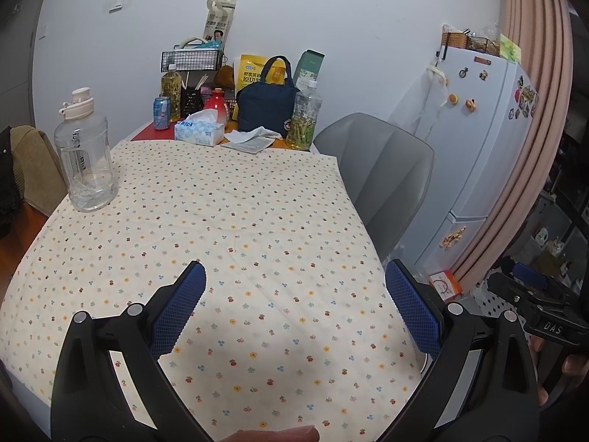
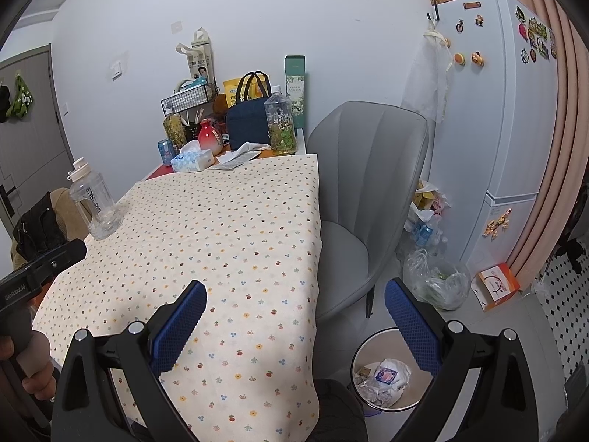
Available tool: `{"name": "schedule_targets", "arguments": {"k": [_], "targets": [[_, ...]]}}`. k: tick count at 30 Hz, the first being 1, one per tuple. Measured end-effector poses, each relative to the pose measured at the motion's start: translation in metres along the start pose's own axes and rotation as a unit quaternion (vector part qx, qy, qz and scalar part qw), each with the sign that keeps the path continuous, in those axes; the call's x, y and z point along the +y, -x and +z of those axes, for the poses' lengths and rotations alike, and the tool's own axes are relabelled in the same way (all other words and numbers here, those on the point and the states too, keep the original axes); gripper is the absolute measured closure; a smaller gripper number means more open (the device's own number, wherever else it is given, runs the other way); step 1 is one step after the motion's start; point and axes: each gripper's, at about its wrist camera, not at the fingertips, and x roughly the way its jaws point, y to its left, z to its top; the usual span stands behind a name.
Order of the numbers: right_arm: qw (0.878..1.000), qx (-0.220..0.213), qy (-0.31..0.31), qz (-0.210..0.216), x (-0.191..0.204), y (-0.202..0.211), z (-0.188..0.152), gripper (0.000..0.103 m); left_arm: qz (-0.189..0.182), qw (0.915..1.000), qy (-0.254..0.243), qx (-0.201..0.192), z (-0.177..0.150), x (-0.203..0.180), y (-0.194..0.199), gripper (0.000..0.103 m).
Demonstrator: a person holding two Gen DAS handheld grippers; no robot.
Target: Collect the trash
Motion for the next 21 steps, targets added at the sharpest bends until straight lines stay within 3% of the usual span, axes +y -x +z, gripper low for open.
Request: {"name": "schedule_targets", "arguments": {"k": [21], "targets": [[1.000, 0.004, -0.001, 0.000, -0.0040, -0.0007, -0.0021, 0.008, -0.004, 1.0000, 0.000, 0.001, -0.0018, -0.0026, -0.0021, 0.006]]}}
